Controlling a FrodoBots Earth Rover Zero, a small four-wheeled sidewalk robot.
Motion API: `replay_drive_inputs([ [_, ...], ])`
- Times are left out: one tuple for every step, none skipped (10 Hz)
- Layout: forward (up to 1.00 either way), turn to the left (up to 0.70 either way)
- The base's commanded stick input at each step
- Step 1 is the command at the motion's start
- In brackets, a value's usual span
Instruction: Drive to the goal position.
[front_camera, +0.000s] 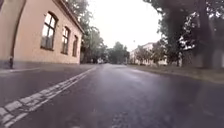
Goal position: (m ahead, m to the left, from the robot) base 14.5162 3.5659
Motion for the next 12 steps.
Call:
replay_drive_inputs([
  [0.7, 0.0],
  [0.7, 0.0],
  [0.7, 0.0],
  [0.7, 0.0],
  [0.7, 0.0],
  [0.7, 0.0],
  [0.7, 0.0],
  [0.7, 0.0],
  [0.7, 0.0],
  [0.7, 0.0],
  [0.7, 0.0],
  [0.7, 0.0],
])
